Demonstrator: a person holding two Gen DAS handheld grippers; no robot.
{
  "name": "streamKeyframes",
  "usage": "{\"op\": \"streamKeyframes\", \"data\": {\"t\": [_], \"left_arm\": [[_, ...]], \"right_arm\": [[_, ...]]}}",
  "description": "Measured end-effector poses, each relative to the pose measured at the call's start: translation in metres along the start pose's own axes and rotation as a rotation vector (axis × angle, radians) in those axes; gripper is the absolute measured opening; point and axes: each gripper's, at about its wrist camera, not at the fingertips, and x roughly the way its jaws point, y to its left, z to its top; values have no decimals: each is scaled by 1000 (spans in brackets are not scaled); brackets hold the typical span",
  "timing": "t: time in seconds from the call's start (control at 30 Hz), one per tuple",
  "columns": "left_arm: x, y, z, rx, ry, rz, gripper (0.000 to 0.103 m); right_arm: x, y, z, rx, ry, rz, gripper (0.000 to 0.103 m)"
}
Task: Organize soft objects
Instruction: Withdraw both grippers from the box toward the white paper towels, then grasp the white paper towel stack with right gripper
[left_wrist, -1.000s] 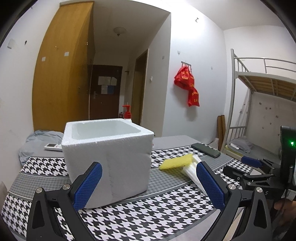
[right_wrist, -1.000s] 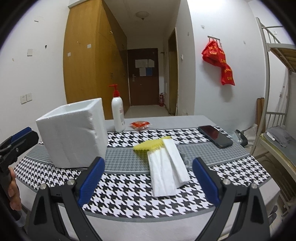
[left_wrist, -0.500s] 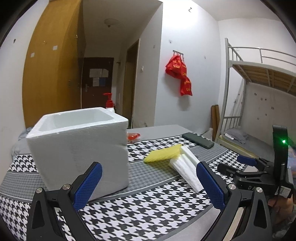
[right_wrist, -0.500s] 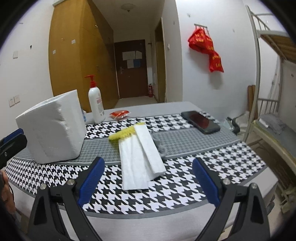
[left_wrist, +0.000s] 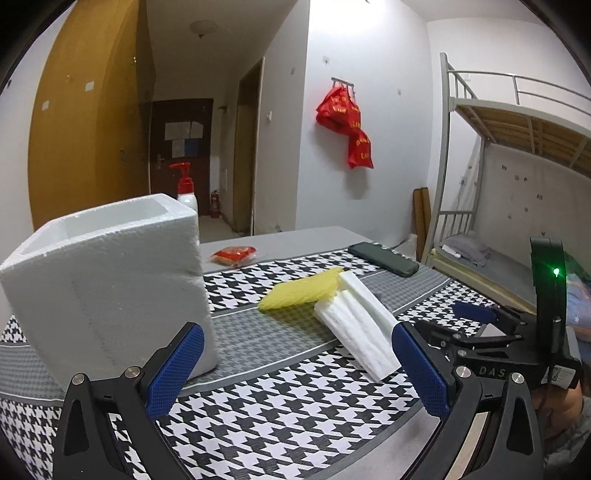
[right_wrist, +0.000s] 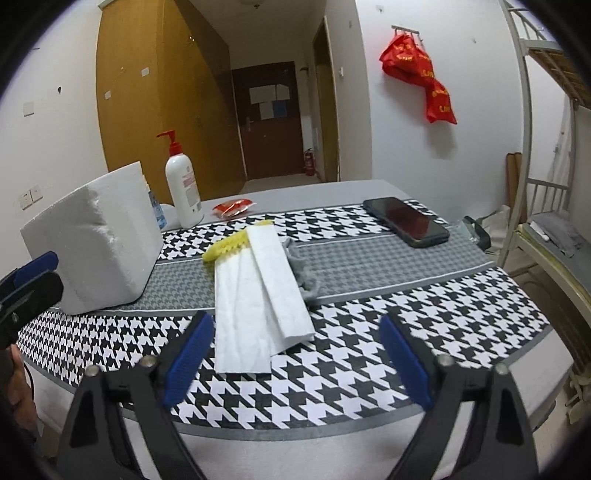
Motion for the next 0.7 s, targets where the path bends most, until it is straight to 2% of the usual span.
{"op": "streamKeyframes", "data": {"t": [0.3, 0.4, 0.53, 0.67, 0.7], "left_arm": [[14, -4, 0, -2, 34, 11, 102], [18, -4, 1, -5, 44, 16, 102], [21, -5, 1, -14, 49, 18, 102], [21, -3, 0, -25, 47, 27, 102], [22, -2, 0, -29, 48, 29, 102]], "right_arm": [[28, -5, 3, -1, 64, 59, 58], [37, -2, 3, -17, 89, 58, 57], [49, 1, 4, -28, 127, 90, 44], [59, -1, 5, -22, 162, 97, 38], [60, -2, 5, -21, 165, 108, 33]]}}
